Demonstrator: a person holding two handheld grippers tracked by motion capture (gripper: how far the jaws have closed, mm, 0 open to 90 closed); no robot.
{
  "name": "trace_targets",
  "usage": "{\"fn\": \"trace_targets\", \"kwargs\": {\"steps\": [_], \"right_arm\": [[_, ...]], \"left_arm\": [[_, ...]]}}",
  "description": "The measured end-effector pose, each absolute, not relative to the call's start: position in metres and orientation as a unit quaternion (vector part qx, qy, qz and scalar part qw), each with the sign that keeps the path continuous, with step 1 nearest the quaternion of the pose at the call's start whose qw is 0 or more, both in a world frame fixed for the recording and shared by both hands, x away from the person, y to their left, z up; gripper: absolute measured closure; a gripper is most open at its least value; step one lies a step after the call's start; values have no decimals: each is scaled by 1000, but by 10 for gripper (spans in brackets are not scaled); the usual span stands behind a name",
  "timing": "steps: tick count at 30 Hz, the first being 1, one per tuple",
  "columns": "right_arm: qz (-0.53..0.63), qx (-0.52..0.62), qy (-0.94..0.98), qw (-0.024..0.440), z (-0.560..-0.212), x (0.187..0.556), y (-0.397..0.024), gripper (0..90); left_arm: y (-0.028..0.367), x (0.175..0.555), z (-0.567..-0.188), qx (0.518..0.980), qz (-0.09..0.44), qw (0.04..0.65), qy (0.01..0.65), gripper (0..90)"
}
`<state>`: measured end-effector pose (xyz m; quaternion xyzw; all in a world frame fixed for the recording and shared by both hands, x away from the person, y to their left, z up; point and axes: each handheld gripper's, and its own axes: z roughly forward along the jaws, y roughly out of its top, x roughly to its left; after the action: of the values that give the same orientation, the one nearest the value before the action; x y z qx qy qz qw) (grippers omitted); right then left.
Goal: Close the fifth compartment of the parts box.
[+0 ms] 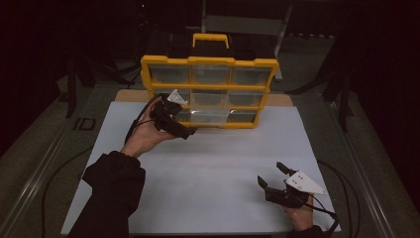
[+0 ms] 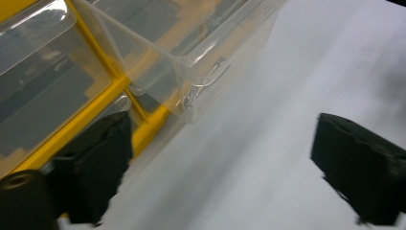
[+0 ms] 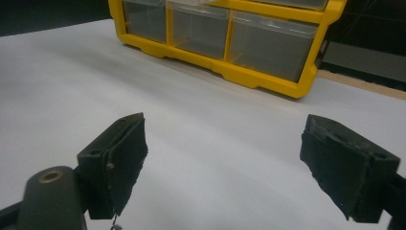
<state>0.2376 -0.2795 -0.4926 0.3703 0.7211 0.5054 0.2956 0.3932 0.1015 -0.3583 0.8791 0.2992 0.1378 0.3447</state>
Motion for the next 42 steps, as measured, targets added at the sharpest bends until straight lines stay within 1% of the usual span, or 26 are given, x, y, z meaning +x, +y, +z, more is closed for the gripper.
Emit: {"fn": "trace_targets", "kwargs": {"steps": [1, 3, 8, 9, 10, 11, 12, 17, 23, 28, 37, 39, 42], "right_arm": [[505, 370, 721, 296, -493, 238, -279, 158], [505, 369, 722, 296, -493, 238, -279, 158], [505, 369, 722, 296, -493, 238, -279, 158], [505, 369, 722, 296, -493, 238, -279, 158], [504, 370, 722, 296, -493, 238, -279, 158], [505, 370, 722, 296, -493, 238, -279, 158], [505, 369, 722, 296, -493, 238, -279, 158], [504, 369, 722, 296, -493, 238, -279, 158], [504, 369, 722, 296, -493, 238, -279, 158], [504, 368, 723, 297, -493, 238, -279, 158], [504, 367, 723, 296, -493, 238, -279, 158], [504, 368, 723, 297, -493, 238, -279, 158], [504, 367, 723, 297, -493, 238, -279, 158]], "left_arm": [[102, 393, -359, 879, 140, 345, 299, 161], [102, 392, -360, 879, 147, 343, 298, 189], [103, 391, -361, 876, 147, 350, 298, 340], [103, 391, -361, 876, 147, 350, 298, 361], [104, 391, -362, 876, 145, 350, 298, 361], [105, 391, -362, 876, 143, 352, 297, 431], [105, 391, -362, 876, 140, 354, 297, 457], [105, 390, -365, 873, 139, 364, 292, 559], [103, 391, -366, 872, 131, 370, 292, 600], [99, 391, -368, 873, 130, 368, 292, 674], [89, 394, -374, 874, 137, 361, 295, 880], [86, 395, -375, 873, 141, 363, 294, 900], [83, 396, -376, 868, 145, 370, 297, 900]]}}
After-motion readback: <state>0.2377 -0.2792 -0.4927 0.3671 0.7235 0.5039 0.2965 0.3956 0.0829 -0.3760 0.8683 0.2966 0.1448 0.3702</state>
